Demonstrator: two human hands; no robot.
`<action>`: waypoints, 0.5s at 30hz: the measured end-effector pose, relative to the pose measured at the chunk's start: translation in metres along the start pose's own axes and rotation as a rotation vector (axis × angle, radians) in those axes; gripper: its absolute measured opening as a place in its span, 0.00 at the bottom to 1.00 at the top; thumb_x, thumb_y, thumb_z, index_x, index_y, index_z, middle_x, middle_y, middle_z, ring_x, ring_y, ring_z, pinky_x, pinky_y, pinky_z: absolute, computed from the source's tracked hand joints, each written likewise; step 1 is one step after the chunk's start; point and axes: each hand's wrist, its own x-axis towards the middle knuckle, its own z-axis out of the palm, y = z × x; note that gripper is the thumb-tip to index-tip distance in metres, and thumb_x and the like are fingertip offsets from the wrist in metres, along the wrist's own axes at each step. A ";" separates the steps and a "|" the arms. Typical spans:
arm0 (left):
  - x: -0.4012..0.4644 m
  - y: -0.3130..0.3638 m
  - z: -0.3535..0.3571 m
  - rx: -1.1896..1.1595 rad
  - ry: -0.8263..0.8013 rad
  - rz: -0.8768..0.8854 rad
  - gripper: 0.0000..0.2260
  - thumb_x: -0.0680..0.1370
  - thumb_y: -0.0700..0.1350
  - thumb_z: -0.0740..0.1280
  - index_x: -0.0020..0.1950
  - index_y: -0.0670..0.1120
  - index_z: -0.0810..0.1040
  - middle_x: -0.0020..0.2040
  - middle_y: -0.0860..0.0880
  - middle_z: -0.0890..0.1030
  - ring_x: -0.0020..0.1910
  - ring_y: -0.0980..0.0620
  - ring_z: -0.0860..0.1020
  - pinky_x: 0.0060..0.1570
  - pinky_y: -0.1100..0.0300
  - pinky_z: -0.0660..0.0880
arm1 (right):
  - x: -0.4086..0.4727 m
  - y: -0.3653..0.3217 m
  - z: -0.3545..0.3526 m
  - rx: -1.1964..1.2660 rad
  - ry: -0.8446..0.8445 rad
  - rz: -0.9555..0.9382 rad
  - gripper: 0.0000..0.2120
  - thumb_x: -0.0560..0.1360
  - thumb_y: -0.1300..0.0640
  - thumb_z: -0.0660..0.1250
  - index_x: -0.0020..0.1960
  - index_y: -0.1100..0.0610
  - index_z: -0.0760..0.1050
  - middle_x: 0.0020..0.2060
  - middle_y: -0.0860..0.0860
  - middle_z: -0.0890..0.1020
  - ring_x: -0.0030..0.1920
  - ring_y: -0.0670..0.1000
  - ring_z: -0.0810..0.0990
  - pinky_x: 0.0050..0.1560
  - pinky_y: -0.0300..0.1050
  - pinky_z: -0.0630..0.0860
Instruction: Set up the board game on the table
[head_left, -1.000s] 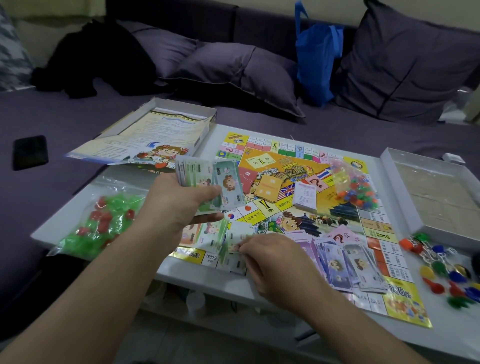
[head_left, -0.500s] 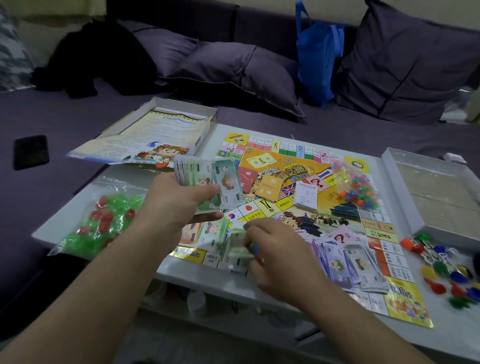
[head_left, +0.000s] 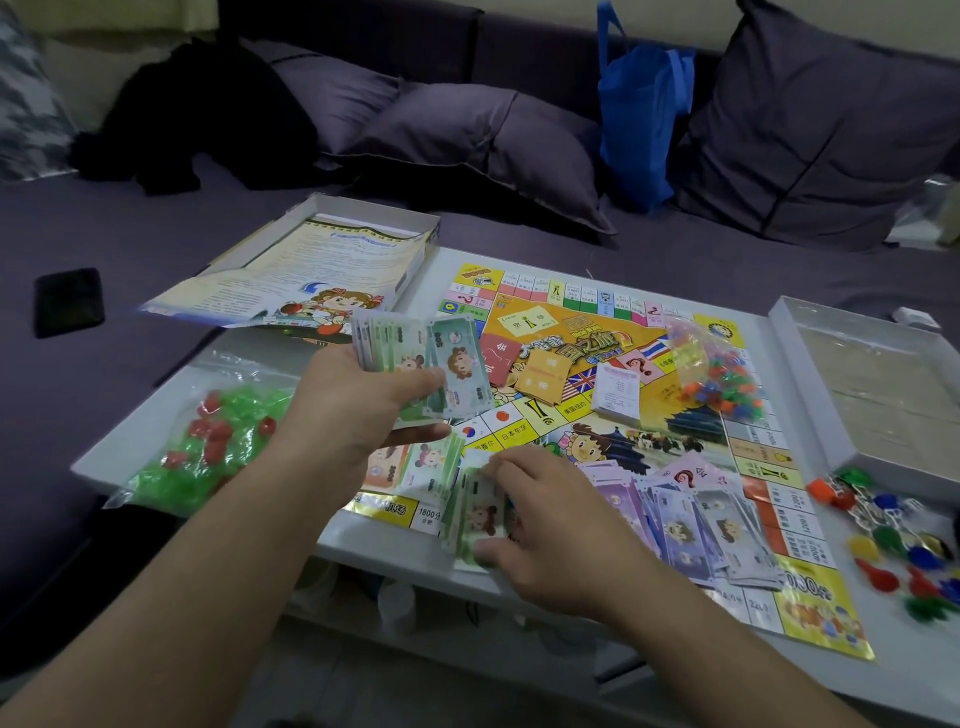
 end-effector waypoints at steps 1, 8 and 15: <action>0.000 0.000 0.000 -0.003 -0.005 0.002 0.11 0.74 0.32 0.77 0.54 0.37 0.82 0.48 0.39 0.87 0.42 0.41 0.88 0.35 0.51 0.85 | 0.000 0.001 0.000 0.006 -0.001 -0.002 0.34 0.76 0.36 0.70 0.76 0.48 0.66 0.71 0.42 0.67 0.71 0.46 0.63 0.75 0.47 0.66; -0.001 -0.001 0.003 0.011 -0.026 -0.010 0.11 0.74 0.33 0.77 0.55 0.38 0.83 0.49 0.40 0.87 0.44 0.42 0.88 0.36 0.52 0.85 | 0.008 0.003 0.001 0.029 -0.081 0.109 0.40 0.71 0.35 0.73 0.77 0.49 0.63 0.68 0.45 0.61 0.70 0.49 0.58 0.75 0.49 0.65; -0.002 -0.002 0.000 0.005 -0.022 -0.017 0.11 0.74 0.32 0.76 0.56 0.38 0.82 0.50 0.40 0.87 0.44 0.42 0.88 0.35 0.52 0.85 | 0.015 -0.006 -0.008 0.099 -0.070 0.184 0.39 0.66 0.41 0.82 0.64 0.44 0.59 0.58 0.43 0.63 0.59 0.48 0.61 0.62 0.45 0.67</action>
